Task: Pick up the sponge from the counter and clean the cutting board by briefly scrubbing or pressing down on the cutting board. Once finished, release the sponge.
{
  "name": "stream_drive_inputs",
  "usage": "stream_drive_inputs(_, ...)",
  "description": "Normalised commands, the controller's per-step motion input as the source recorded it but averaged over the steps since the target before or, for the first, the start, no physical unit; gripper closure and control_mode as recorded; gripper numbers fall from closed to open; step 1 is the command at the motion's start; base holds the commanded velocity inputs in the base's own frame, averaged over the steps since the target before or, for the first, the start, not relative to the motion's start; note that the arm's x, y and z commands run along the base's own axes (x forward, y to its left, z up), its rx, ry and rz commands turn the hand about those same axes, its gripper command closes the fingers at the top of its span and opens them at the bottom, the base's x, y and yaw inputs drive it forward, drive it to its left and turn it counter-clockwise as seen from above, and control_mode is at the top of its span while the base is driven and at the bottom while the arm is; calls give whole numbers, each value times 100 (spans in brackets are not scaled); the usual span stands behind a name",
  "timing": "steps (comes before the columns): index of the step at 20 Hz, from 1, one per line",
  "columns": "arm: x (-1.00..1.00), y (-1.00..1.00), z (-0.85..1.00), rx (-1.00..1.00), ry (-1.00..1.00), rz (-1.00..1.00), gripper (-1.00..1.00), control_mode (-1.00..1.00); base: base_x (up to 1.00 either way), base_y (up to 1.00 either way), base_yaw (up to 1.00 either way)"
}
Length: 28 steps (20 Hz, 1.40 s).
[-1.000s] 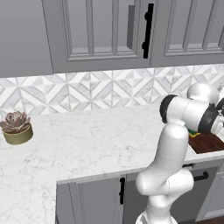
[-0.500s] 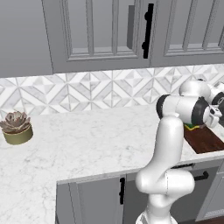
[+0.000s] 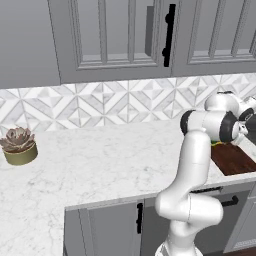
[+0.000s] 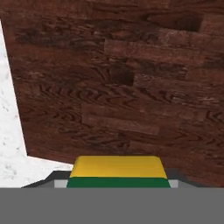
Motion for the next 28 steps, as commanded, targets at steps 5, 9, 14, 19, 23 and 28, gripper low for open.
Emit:
stream_drive_inputs(5,32,21,-37,-2,-3,-18,100,-100,0,0,0)
stream_drive_inputs(9,53,0,-9,0,0,-6,100,-100,0,0,0)
stream_drive_inputs(14,17,-7,-17,0,-1,0,100,-100,0,0,0)
stream_drive_inputs(19,1,-25,-21,4,0,0,100,-100,0,0,0)
stream_drive_inputs(23,2,-15,-41,1,0,0,100,-100,0,0,0)
stream_drive_inputs(28,-14,-11,-34,0,-3,0,100,-100,0,0,0)
